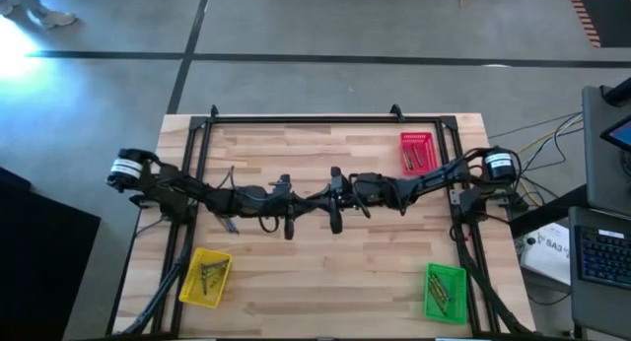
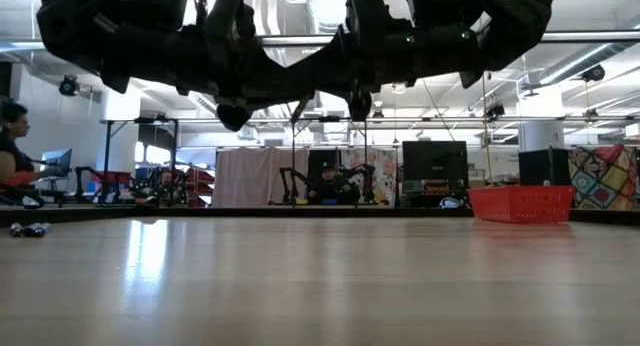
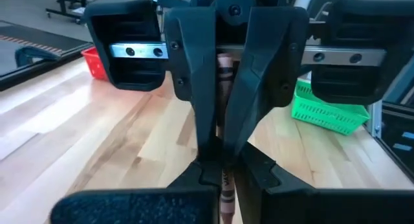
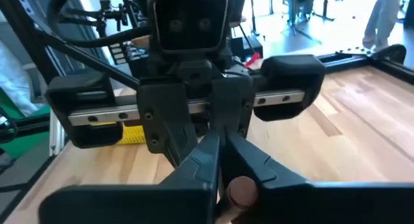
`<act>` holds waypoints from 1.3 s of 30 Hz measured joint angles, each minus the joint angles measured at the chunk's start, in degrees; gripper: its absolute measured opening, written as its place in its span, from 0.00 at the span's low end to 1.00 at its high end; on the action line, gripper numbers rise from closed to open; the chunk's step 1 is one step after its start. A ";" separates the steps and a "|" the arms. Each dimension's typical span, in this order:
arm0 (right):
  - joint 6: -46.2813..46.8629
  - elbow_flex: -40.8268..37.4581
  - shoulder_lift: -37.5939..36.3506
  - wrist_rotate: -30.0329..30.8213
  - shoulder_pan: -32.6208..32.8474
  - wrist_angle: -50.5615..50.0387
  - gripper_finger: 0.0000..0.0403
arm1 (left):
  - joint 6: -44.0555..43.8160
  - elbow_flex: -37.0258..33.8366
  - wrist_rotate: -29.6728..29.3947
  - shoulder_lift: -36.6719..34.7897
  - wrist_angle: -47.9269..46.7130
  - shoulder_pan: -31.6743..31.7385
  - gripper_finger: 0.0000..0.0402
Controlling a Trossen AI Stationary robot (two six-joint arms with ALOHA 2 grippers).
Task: Sort crayons
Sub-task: Put the brown crayon into the red bin
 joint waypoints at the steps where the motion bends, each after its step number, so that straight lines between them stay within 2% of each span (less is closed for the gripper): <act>1: -0.04 0.00 -0.07 0.10 0.00 0.01 0.03 | -0.01 0.00 0.18 -0.27 0.03 0.02 0.00; 7: -1.52 0.04 -0.09 0.53 0.06 0.74 0.03 | 0.46 0.00 0.33 -0.60 0.13 -0.09 0.05; 13: -5.25 0.42 -0.42 3.61 -0.03 -1.42 0.03 | 2.26 0.00 -2.62 -0.72 -0.40 0.04 0.17; 15: -7.36 0.42 -1.64 8.10 0.02 -6.94 0.03 | 3.99 0.00 -5.02 -0.80 -3.16 0.13 0.21; 19: -11.07 0.15 -5.21 21.52 -0.33 -19.75 0.02 | 4.54 -0.02 -12.95 -0.95 -9.58 0.21 0.30; 24: -13.79 0.26 -11.77 38.76 -2.42 -33.73 0.02 | 3.49 -1.47 -14.29 -1.62 -11.00 0.10 0.39; 29: -8.65 -1.31 -20.21 45.42 -8.57 -49.66 0.02 | 0.92 -3.84 -14.08 -4.35 -11.43 -0.25 0.43; 34: -3.10 -6.28 -26.90 57.88 -13.47 -60.72 0.03 | -0.88 -6.52 -14.21 -8.53 -11.49 -0.22 0.43; 39: 2.62 -11.85 -30.70 57.71 -18.48 -60.49 0.05 | -1.19 -8.11 -14.24 -12.25 -13.92 -0.22 0.43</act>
